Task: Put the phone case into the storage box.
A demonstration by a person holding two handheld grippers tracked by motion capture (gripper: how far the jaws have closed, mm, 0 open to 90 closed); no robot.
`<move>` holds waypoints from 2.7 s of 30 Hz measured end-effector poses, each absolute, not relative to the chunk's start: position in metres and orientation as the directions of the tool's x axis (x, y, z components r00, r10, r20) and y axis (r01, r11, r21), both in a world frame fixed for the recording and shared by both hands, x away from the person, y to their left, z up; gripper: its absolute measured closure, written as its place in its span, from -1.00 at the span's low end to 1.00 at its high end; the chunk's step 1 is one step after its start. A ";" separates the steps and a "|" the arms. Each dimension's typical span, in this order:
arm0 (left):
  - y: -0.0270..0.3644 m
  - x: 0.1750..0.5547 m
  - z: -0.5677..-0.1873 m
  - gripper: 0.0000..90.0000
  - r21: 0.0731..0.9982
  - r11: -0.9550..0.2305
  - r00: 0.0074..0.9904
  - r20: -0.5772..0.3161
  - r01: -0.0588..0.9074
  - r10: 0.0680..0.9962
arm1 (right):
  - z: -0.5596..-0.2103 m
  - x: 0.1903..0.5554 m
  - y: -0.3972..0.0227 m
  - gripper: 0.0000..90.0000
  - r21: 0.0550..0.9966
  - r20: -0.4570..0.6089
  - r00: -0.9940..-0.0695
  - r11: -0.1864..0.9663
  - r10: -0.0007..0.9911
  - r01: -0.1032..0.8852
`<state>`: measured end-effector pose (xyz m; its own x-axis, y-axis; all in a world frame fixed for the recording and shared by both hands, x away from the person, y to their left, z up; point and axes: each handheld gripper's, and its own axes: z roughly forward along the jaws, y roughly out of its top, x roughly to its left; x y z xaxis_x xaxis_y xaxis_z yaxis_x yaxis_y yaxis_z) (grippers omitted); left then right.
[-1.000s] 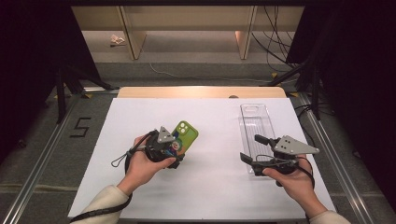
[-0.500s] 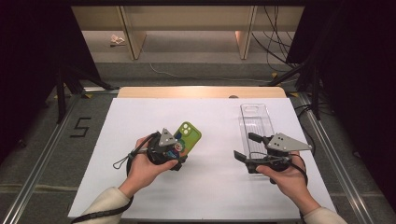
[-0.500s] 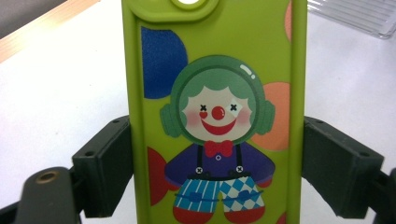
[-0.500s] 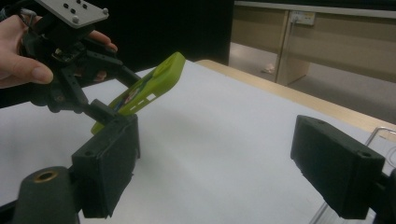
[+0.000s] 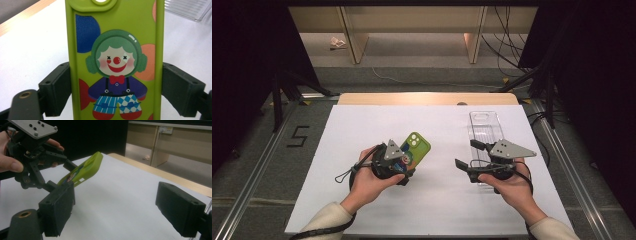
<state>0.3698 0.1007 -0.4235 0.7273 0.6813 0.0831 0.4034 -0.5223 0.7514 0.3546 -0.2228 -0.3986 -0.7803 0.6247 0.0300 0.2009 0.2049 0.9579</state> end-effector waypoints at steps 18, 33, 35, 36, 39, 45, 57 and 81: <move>0.093 0.364 -0.424 -0.64 0.755 -0.534 0.744 0.092 0.381 0.662 | -0.397 0.362 -0.214 -0.62 0.959 0.041 -0.783 0.196 0.621 0.205; 0.091 0.362 -0.422 -0.64 0.764 -0.523 0.745 0.085 0.378 0.662 | -0.396 0.366 -0.206 -0.60 0.959 0.048 -0.787 0.192 0.615 0.209; 0.090 0.362 -0.422 -0.64 0.763 -0.525 0.747 0.084 0.377 0.659 | -0.396 0.366 -0.205 -0.59 0.959 0.050 -0.786 0.191 0.616 0.210; 0.090 0.362 -0.422 -0.64 0.763 -0.525 0.747 0.084 0.377 0.659 | -0.396 0.367 -0.205 -0.60 0.959 0.050 -0.786 0.190 0.616 0.210; 0.090 0.362 -0.422 -0.64 0.763 -0.526 0.749 0.084 0.375 0.657 | -0.396 0.368 -0.205 -0.60 0.959 0.049 -0.783 0.189 0.620 0.210; 0.087 0.360 -0.422 -0.64 0.763 -0.531 0.757 0.085 0.370 0.648 | -0.395 0.370 -0.204 -0.61 0.959 0.050 -0.779 0.187 0.624 0.211; 0.085 0.358 -0.421 -0.64 0.762 -0.535 0.761 0.087 0.364 0.642 | -0.396 0.375 -0.200 -0.61 0.958 0.063 -0.782 0.182 0.621 0.222; 0.078 0.355 -0.422 -0.64 0.759 -0.546 0.774 0.090 0.354 0.627 | -0.394 0.384 -0.186 -0.62 0.957 0.068 -0.783 0.182 0.619 0.227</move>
<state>0.3550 0.0780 -0.4223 0.7741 0.6266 0.0903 0.3537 -0.5463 0.7593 0.3839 -0.1862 -0.3936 -0.7826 0.6188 0.0680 0.2270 0.1820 0.9567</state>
